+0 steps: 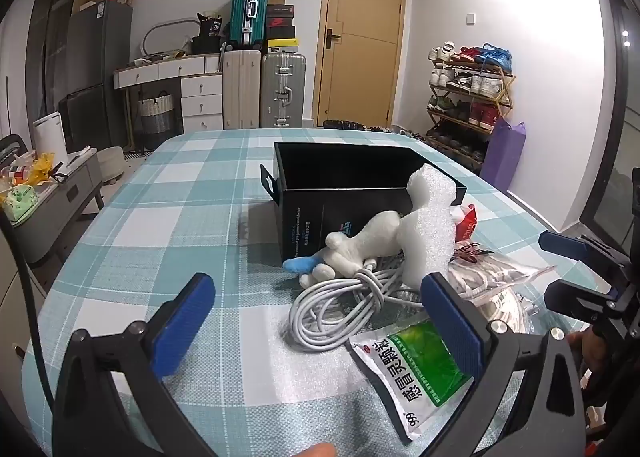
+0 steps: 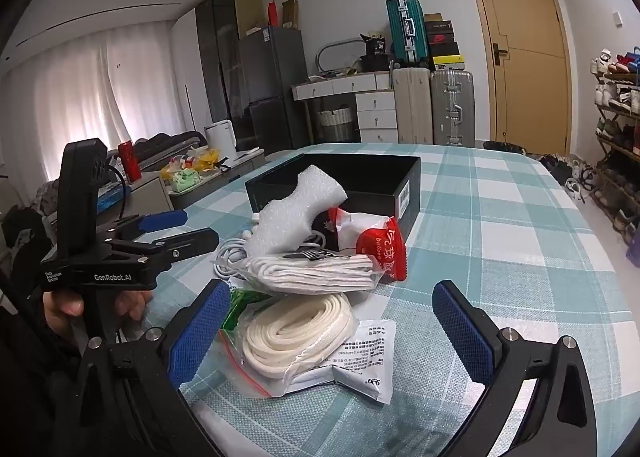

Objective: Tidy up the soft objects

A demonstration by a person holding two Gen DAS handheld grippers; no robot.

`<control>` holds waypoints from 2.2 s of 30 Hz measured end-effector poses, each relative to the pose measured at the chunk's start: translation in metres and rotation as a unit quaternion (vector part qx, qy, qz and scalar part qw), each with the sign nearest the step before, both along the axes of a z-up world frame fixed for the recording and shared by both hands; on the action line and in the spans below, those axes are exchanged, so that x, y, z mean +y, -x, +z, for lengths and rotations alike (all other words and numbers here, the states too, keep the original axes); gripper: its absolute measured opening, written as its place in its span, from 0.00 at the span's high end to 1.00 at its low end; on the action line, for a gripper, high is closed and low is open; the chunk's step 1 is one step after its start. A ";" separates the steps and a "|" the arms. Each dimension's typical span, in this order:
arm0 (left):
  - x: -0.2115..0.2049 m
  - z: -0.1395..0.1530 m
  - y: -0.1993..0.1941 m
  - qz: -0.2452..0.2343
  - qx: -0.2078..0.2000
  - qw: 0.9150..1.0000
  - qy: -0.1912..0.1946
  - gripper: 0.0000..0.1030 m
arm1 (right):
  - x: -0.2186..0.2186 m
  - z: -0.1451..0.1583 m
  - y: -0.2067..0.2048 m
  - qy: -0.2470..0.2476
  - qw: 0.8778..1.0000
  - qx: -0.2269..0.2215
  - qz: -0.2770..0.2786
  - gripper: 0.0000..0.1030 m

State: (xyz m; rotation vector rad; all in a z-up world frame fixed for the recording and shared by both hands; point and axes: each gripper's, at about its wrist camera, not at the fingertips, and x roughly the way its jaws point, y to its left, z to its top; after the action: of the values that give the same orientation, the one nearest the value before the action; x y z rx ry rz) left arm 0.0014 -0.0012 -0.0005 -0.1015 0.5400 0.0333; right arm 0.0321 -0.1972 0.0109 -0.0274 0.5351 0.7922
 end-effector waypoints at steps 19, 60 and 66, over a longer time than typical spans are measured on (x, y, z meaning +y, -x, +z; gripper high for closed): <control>0.001 0.000 0.001 0.001 -0.003 1.000 0.004 0.00 | 0.002 -0.007 -0.004 0.007 1.000 0.008 0.000 0.00; -0.001 -0.001 0.001 0.000 -0.001 1.000 -0.001 0.00 | 0.004 -0.009 -0.005 0.016 1.000 0.011 0.001 0.00; -0.002 0.002 0.003 0.001 -0.002 1.000 -0.002 0.00 | 0.005 -0.010 -0.005 0.018 1.000 0.011 0.002 0.00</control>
State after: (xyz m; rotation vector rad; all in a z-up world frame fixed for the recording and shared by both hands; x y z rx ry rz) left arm -0.0014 -0.0029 0.0013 -0.0984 0.5366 0.0359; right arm 0.0368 -0.1923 0.0012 -0.0527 0.5707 0.7870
